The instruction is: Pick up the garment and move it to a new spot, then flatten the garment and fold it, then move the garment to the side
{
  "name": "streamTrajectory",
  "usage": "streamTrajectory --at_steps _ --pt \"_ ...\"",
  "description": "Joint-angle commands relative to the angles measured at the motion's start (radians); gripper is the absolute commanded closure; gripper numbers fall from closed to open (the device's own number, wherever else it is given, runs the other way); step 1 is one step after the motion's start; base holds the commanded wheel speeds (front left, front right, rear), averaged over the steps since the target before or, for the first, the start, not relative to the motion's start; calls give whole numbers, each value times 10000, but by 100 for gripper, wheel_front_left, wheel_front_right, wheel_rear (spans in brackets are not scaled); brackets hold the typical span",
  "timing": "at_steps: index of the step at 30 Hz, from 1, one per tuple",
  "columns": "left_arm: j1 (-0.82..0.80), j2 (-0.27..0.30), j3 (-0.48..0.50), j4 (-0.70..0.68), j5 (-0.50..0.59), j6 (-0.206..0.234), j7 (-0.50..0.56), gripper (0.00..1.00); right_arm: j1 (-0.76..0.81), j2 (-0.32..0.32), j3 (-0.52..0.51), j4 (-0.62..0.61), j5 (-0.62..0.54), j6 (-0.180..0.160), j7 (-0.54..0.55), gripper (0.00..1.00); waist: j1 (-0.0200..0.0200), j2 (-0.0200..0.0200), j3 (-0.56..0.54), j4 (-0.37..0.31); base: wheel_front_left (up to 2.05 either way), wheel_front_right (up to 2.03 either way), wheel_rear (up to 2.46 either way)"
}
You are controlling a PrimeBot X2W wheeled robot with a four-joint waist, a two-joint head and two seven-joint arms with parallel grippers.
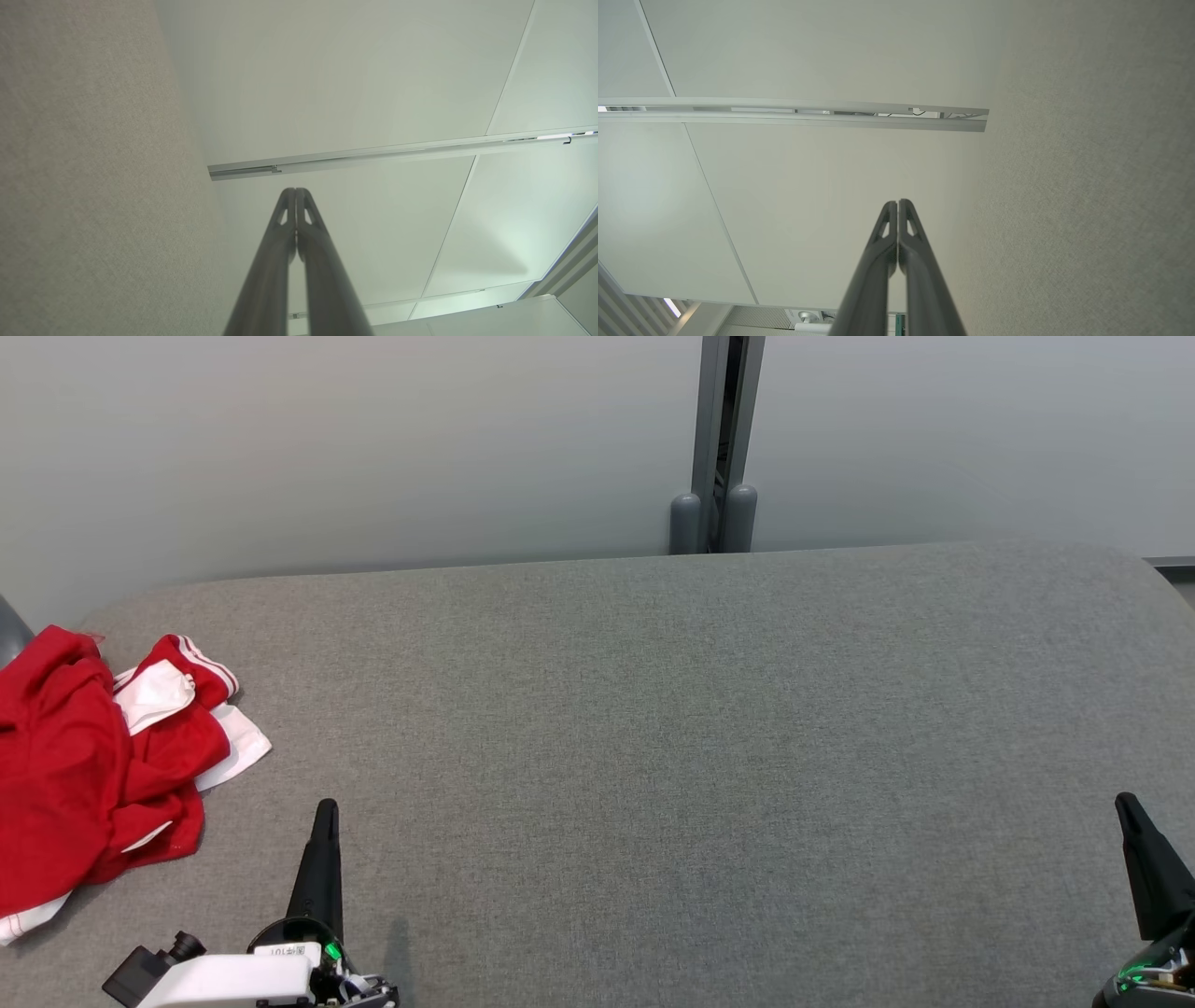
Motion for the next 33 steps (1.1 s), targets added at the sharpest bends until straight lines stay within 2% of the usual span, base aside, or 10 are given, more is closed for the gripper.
streamTrajectory --at_steps 1,3,4,13,19,33 --pt "61 30 28 -38 -2 -39 7 100 66 -74 -9 -34 37 22 30 100 0 0 0 0 0 0 0" --pt "61 30 28 -38 -2 -39 5 100 66 -74 -8 -34 37 22 30 100 0 0 0 0 0 0 0" --pt "0 0 0 0 0 0 -2 0 0 0 2 0 0 0 0 0 0 0 0 0 0 0 0" --pt "-320 -8 -6 275 105 2 -98 0 -107 35 286 80 -341 0 -469 0 0 0 10 4 0 0 0" --pt "-645 109 -24 416 627 1 -276 0 -267 -140 665 170 -1105 1 -1021 0 0 0 13 6 0 0 0" --pt "-1149 105 379 254 4049 45 -538 0 -695 -419 1258 -281 -4800 4 -2010 0 0 0 23 7 0 0 0"
